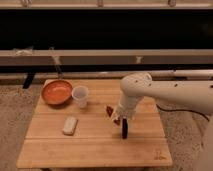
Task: Knock the eraser over
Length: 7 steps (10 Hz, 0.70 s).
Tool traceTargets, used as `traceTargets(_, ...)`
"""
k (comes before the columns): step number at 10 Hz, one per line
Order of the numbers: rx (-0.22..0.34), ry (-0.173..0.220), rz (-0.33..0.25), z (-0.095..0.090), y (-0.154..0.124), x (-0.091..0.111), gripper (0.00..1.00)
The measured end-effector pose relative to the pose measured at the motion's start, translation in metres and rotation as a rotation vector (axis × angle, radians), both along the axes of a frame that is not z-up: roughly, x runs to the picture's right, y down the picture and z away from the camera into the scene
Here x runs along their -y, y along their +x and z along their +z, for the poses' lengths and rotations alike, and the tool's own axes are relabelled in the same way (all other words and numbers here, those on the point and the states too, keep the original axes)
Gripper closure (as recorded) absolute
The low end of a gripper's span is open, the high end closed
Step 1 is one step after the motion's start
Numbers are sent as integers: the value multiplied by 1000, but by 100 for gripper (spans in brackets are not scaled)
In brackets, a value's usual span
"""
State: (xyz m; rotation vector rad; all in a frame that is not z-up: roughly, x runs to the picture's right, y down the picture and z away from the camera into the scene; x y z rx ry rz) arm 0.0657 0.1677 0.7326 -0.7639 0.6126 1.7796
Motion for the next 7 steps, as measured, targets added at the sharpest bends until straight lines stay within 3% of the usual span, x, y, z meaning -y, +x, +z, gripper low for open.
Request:
traceTargets(4,126,11,-15,0,-62,12,35)
traceTargets(7,135,12,-18,0,-65,13,35)
